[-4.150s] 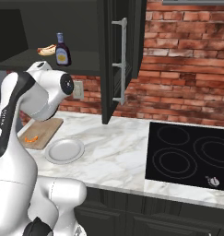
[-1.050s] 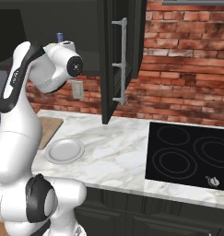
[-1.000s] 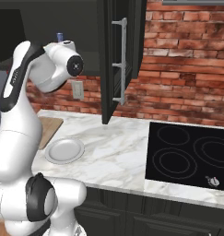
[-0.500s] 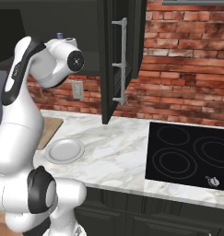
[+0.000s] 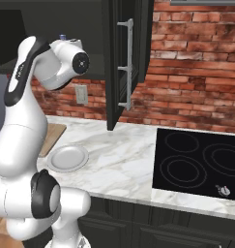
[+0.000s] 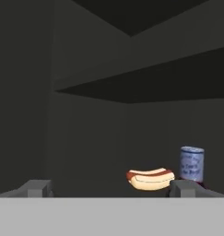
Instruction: Pick the shrimp from the plate and place it on the cutting board. Then pick the condiment bottle from the cabinet and place it next to the cutting board.
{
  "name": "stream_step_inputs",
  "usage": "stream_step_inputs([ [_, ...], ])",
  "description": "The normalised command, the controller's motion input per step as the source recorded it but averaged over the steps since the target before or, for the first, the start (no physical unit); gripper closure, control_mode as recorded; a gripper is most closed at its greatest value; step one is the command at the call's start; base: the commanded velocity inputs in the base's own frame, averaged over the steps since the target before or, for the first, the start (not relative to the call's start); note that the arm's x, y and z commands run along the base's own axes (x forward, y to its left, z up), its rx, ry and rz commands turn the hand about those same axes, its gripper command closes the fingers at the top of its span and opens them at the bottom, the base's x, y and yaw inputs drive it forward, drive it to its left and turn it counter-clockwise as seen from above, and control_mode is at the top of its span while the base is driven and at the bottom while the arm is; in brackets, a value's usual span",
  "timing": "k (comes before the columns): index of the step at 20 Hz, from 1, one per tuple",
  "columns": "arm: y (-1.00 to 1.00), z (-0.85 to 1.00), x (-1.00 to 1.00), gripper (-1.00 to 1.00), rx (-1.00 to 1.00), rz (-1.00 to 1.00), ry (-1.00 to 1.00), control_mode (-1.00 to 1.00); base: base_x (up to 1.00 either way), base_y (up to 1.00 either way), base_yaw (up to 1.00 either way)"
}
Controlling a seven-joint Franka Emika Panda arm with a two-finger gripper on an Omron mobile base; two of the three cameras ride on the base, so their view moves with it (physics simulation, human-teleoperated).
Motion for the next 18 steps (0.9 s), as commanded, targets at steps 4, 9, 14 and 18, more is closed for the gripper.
stream_step_inputs([
  [4,0.0,0.0,0.02,-1.0,0.01,0.0,-0.04,-1.0,0.0,0.0,0.0],
  [9,0.0,0.0,0.0,-1.0,0.0,0.0,-0.09,-1.0,0.0,0.0,0.0],
  [14,0.0,0.0,0.0,-1.0,0.0,0.0,-0.08,-1.0,0.0,0.0,0.0],
  [18,0.0,0.0,0.0,-1.0,0.0,0.0,-0.01,-1.0,0.0,0.0,0.0],
])
